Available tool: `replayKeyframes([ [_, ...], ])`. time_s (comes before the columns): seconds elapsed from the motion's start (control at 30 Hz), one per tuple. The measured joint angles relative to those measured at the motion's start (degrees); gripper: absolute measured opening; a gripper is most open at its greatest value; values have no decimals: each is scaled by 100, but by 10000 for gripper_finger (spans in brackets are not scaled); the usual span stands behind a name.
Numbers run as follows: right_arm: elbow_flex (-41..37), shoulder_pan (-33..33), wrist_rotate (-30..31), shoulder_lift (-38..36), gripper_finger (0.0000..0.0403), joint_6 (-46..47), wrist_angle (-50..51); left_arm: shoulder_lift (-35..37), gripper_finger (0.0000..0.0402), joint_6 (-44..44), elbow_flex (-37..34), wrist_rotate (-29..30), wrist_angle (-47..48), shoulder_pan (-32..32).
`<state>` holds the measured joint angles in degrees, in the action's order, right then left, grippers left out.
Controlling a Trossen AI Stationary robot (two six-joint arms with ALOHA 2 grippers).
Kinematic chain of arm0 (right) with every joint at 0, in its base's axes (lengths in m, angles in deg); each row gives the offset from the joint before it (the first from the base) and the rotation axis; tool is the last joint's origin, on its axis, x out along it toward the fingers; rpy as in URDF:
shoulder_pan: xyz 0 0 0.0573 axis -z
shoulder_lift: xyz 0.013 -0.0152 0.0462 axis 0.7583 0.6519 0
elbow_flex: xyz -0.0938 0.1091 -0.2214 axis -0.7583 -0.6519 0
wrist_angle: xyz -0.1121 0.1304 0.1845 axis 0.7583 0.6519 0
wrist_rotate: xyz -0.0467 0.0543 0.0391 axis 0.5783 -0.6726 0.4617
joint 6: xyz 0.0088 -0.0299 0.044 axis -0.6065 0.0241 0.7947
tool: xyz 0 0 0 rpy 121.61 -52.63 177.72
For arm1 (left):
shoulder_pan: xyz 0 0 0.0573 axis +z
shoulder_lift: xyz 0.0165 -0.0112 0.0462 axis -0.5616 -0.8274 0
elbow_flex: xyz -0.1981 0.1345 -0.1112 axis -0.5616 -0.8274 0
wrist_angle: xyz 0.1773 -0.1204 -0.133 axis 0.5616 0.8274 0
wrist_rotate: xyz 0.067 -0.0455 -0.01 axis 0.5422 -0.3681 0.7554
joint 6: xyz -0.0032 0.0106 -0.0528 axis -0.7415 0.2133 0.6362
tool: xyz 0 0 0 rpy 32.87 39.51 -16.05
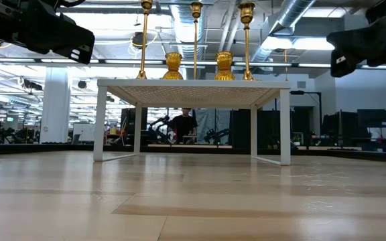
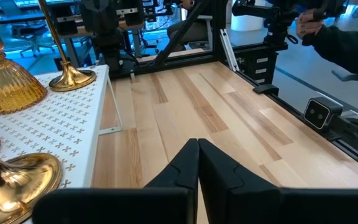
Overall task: Pick & Place candle stick holders
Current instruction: Return to Home Position
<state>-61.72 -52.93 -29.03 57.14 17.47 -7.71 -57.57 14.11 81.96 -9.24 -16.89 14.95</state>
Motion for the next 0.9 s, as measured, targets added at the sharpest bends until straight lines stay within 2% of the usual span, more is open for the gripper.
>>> replayKeyframes([
  [0.47,-2,0,-2,-2,0,4,241,0,8,-79,0,2,-127,2],
  [0.63,-2,0,0,-2,0,35,255,16,8,-537,0,133,-449,17],
  [0.8,-2,0,-2,-2,0,41,315,447,8,-688,2,626,-348,24],
  [0.9,-2,0,-2,-2,0,50,404,831,8,-699,4,651,-24,24],
])
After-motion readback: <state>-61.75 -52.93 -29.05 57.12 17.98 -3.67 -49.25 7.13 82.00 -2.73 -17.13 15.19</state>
